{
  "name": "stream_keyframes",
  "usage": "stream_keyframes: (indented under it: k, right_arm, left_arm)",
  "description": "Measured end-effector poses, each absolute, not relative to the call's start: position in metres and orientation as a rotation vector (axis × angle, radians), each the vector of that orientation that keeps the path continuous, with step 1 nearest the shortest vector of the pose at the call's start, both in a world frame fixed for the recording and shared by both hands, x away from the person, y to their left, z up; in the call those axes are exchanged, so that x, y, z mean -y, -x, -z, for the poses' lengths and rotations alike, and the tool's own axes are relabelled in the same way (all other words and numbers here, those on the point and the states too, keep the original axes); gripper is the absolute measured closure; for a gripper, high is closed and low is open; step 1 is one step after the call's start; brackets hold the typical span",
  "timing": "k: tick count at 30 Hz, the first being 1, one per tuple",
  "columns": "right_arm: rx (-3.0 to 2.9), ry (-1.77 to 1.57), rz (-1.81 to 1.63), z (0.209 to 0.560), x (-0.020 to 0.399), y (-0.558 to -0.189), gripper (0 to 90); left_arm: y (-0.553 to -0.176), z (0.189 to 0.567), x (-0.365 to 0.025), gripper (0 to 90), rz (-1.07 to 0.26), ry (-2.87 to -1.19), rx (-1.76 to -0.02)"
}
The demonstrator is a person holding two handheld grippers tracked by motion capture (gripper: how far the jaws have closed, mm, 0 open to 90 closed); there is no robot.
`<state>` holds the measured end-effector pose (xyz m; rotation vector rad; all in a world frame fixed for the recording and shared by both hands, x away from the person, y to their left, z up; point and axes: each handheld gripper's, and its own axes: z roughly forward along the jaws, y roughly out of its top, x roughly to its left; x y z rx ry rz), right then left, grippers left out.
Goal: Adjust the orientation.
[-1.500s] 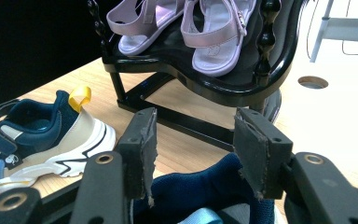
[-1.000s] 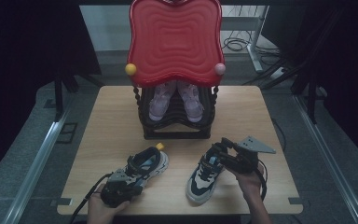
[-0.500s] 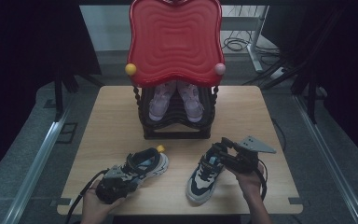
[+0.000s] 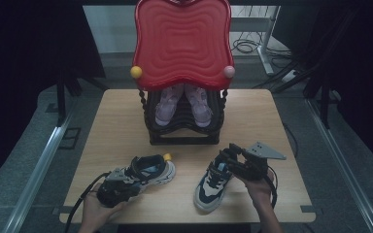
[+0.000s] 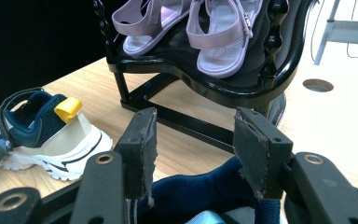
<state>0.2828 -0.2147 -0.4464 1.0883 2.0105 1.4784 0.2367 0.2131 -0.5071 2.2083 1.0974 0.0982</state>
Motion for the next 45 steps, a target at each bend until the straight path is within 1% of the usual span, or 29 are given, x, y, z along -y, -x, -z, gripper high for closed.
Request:
stream_keyframes:
  k: [18, 30, 45]
  right_arm:
    - [-2.005, -1.100, -1.469, 0.447, 0.215, -0.283, 49.6]
    - [-2.003, -1.105, -1.467, 0.447, 0.215, -0.283, 49.5]
    - [-2.010, -1.107, -1.462, 0.448, 0.213, -0.284, 49.5]
  left_arm:
    - [-0.255, 0.504, -0.226, 89.9, -0.126, -2.226, -1.127]
    - [-0.269, 0.504, -0.239, 89.9, -0.138, -2.210, -1.181]
    - [-0.292, 0.507, -0.245, 89.8, -0.150, -2.160, -1.259]
